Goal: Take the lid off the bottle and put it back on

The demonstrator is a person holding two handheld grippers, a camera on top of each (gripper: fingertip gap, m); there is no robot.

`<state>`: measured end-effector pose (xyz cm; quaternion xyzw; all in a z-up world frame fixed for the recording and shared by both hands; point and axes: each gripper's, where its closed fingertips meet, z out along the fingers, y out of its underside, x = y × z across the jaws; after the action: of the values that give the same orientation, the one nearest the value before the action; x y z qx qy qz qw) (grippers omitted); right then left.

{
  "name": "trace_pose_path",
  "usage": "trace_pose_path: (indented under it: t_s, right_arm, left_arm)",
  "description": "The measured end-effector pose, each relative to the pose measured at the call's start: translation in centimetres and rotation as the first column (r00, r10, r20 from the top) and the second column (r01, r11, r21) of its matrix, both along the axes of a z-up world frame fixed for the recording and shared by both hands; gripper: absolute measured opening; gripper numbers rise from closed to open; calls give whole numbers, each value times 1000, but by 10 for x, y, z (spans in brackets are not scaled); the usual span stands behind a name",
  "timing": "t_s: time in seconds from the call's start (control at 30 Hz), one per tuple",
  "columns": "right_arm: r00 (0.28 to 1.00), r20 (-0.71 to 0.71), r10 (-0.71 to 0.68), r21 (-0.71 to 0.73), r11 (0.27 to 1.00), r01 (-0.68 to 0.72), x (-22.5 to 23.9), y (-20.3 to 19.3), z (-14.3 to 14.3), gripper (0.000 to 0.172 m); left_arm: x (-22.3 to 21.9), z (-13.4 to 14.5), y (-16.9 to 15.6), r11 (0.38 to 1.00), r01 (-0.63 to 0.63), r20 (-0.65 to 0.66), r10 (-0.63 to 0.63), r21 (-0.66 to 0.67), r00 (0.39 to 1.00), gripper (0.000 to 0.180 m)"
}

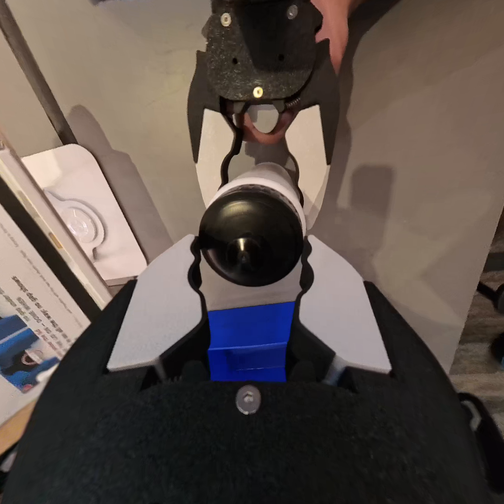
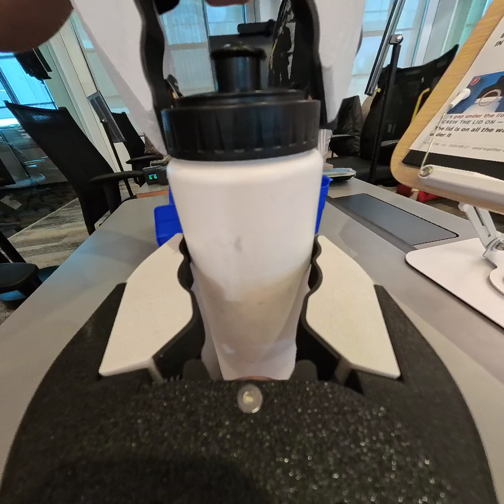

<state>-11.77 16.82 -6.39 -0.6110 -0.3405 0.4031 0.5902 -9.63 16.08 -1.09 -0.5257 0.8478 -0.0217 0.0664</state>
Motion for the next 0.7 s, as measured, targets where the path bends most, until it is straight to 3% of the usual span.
trace_pose_path:
  t_s: [0.37, 0.7]
  right_arm:
    - [998, 45, -36, 24, 999, 35, -5, 1, -1, 84]
    - [997, 55, -46, 14, 999, 45, -3, 1, -1, 81]
  left_arm:
    - [-13, 1, -3, 933, -357, -7, 358, 31, 934, 69]
    - [-15, 2, -1, 767, -641, 64, 638, 34, 767, 68]
